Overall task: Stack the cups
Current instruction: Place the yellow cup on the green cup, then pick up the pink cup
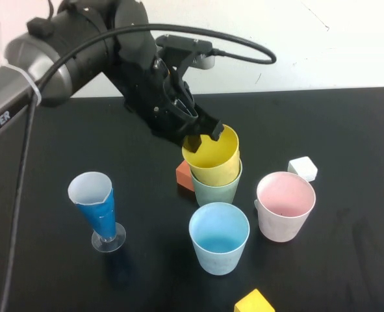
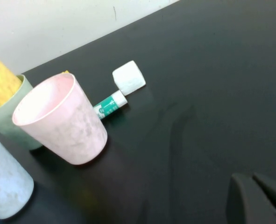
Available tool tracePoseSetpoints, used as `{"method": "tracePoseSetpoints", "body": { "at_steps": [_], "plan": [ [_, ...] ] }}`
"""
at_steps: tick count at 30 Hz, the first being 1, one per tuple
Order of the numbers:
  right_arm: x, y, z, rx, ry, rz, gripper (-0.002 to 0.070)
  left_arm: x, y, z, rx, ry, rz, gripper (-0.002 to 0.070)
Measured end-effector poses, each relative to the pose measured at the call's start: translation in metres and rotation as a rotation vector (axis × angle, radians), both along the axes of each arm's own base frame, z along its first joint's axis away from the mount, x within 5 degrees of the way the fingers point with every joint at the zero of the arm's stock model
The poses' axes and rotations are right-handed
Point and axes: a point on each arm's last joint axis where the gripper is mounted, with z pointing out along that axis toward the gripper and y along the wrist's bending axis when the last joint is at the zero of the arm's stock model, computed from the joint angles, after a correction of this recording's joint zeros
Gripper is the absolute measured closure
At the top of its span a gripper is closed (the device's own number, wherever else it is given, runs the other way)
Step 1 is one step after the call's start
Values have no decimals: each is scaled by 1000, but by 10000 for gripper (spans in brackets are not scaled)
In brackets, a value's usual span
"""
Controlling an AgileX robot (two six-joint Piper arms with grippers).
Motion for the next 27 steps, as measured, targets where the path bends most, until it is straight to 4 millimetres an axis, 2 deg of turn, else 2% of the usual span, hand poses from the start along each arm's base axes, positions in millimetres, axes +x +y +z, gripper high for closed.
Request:
{"method": "tracePoseSetpoints", "body": {
  "at_steps": [3,6,11,14,16,17,20,22,27],
  "plan": [
    [0,0,0,0,0,0,679,2,0,-5,12,9,5,656],
    [0,0,0,0,0,0,679,3,0,-6,23,4,6,591],
    [0,0,0,-13,-3,5,679,5,2,-7,50,-12,6,372],
    [0,0,0,-12,-3,5,679,4,3,-6,49,-15,8,310],
    [0,1,0,-8,-5,9,679,3,4,-2,58,-30,8,325],
    [0,1,0,-8,-7,11,679,3,6,0,72,-43,8,354],
    [0,2,2,-7,-21,23,679,-2,15,15,115,-107,9,523],
    [0,3,3,-6,-35,34,679,-9,21,31,124,-153,13,603],
    [-1,6,11,-11,-58,71,679,-35,33,73,69,-250,13,664]
  ]
}}
